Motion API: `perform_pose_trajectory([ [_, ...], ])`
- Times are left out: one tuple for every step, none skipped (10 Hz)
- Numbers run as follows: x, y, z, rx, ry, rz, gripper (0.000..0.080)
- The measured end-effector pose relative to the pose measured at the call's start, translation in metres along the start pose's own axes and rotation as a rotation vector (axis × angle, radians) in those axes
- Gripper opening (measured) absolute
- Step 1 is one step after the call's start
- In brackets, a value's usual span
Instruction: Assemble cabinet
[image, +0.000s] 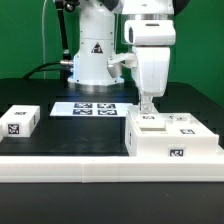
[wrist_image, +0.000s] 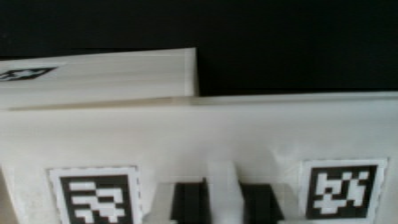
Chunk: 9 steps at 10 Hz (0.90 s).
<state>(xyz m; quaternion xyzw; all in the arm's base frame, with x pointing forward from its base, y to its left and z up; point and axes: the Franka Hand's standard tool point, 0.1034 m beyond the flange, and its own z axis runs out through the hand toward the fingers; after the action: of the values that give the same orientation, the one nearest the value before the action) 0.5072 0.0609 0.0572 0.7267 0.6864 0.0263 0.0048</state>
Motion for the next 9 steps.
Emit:
perform_pose_trajectory([
  [0.0, 0.0, 0.0, 0.0, 0.0, 0.0, 0.0071],
  [0.0, 0.0, 0.0, 0.0, 0.0, 0.0, 0.0071],
  [0.0, 0.0, 0.0, 0.0, 0.0, 0.0, 0.0071],
  [-0.001, 0.002, 0.0, -0.001, 0.001, -0.005, 0.0071],
  [-0.001, 0.011, 0.0, -0.01, 0.004, -0.012, 0.0071],
  [-0.001, 0.02, 0.0, -0.015, 0.006, -0.017, 0.0071],
  [-0.001, 0.033, 0.0, -0.018, 0.006, -0.027, 0.0071],
  [0.0, 0.045, 0.0, -0.024, 0.009, -0.024, 0.0071],
  [0.001, 0.054, 0.0, -0.031, 0.012, -0.021, 0.0071],
])
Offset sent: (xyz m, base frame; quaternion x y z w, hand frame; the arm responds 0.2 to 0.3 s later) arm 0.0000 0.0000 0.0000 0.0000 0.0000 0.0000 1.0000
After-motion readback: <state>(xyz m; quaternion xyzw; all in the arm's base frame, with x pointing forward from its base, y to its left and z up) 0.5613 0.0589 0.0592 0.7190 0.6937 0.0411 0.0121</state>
